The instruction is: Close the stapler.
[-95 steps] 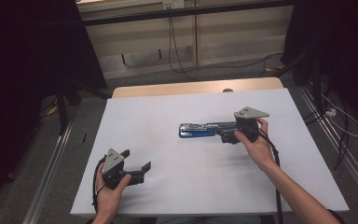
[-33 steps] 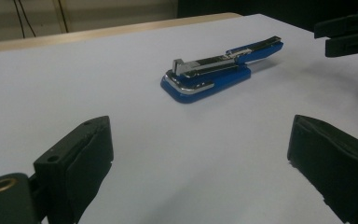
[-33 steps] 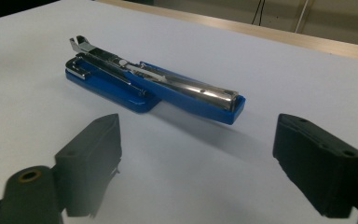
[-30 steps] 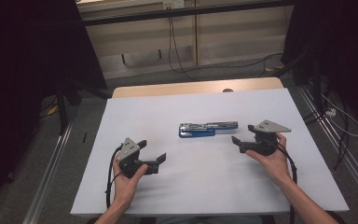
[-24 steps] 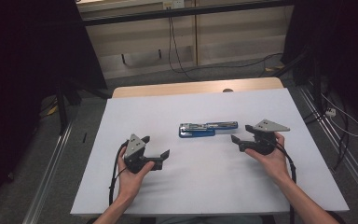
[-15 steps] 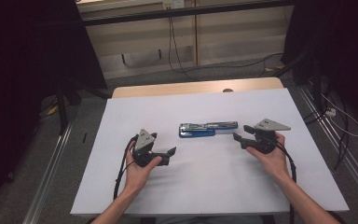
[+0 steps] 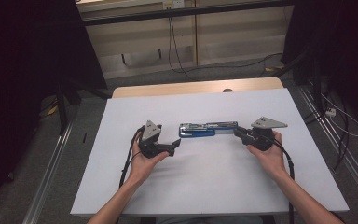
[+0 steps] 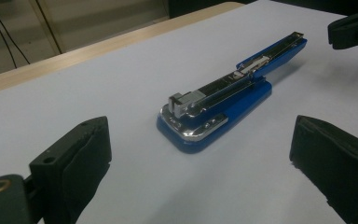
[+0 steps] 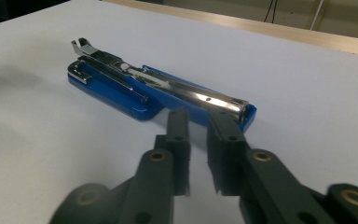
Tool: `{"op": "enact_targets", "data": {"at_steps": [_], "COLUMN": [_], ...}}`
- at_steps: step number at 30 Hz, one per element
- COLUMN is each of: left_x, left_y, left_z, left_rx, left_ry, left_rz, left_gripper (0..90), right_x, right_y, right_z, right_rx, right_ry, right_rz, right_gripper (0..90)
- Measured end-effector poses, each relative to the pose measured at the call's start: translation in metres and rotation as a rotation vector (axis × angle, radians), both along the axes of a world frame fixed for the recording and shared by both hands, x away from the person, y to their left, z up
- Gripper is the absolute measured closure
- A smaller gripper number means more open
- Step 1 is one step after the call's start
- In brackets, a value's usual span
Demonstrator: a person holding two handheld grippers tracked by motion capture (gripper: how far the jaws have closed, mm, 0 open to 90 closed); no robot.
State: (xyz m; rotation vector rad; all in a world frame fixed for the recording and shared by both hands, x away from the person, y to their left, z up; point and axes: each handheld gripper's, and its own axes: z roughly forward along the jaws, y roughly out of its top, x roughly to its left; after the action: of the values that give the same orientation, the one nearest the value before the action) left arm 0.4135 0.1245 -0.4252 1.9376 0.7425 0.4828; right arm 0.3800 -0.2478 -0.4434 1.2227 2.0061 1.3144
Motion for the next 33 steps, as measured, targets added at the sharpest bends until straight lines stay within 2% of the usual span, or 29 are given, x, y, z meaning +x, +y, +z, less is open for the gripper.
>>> {"op": "enact_targets", "data": {"at_steps": [3, 4, 6, 9, 10, 11, 13, 17, 19, 22, 26, 28, 29, 31, 33], "left_x": [0.007, 0.01, 0.015, 0.02, 0.022, 0.024, 0.028, 0.04, 0.042, 0.04, 0.039, 0.037, 0.036, 0.033, 0.032], "left_y": [-0.005, -0.007, -0.011, -0.016, -0.018, -0.019, -0.021, -0.025, -0.025, -0.026, -0.027, -0.03, -0.032, -0.035, -0.037], "left_z": [0.001, 0.002, 0.002, 0.001, 0.001, 0.001, 0.001, -0.001, -0.004, -0.003, -0.006, -0.008, -0.009, -0.011, -0.012], "left_rx": [-0.024, -0.022, -0.054, -0.05, -0.025, -0.018, -0.023, -0.012, -0.038, -0.001, -0.009, -0.001, -0.003, 0.002, -0.004], "left_ry": [0.007, 0.02, 0.05, 0.029, 0.023, 0.015, 0.012, 0.02, 0.045, 0.016, 0.044, 0.04, 0.037, 0.028, 0.046], "left_rz": [0.001, 0.0, 0.01, 0.018, 0.021, 0.023, 0.043, 0.072, 0.077, 0.07, 0.051, 0.038, 0.035, 0.021, 0.0], "left_gripper": [5.5, 5.5, 5.3, 5.5, 5.6, 5.6, 5.6, 8.9, 10.7, 15.5, 24.1, 33.2, 34.6, 45.6, 53.0], "right_x": [0.002, 0.004, 0.008, 0.012, 0.013, 0.014, 0.014, 0.014, 0.013, 0.014, 0.015, 0.014, 0.014, 0.013, 0.013], "right_y": [0.0, 0.001, 0.004, 0.007, 0.007, 0.007, 0.007, 0.007, 0.006, 0.005, 0.004, 0.005, 0.005, 0.006, 0.006], "right_z": [0.004, 0.005, 0.008, 0.006, 0.004, 0.002, 0.0, 0.0, -0.002, -0.004, -0.006, -0.006, -0.005, -0.005, -0.005], "right_rx": [0.005, 0.009, 0.006, -0.005, -0.009, -0.012, -0.029, -0.034, -0.051, -0.059, -0.067, -0.07, -0.071, -0.073, -0.073], "right_ry": [-0.005, 0.002, 0.015, 0.017, 0.019, 0.032, 0.038, 0.039, 0.043, 0.046, 0.054, 0.053, 0.053, 0.055, 0.057], "right_rz": [0.009, 0.002, 0.005, 0.013, 0.013, 0.013, 0.022, 0.028, 0.032, 0.032, 0.027, 0.026, 0.029, 0.037, 0.038], "right_gripper": [90.0, 90.0, 90.0, 90.0, 90.0, 90.0, 90.0, 90.0, 90.0, 90.0, 90.0, 90.0, 90.0, 90.0, 90.0]}}
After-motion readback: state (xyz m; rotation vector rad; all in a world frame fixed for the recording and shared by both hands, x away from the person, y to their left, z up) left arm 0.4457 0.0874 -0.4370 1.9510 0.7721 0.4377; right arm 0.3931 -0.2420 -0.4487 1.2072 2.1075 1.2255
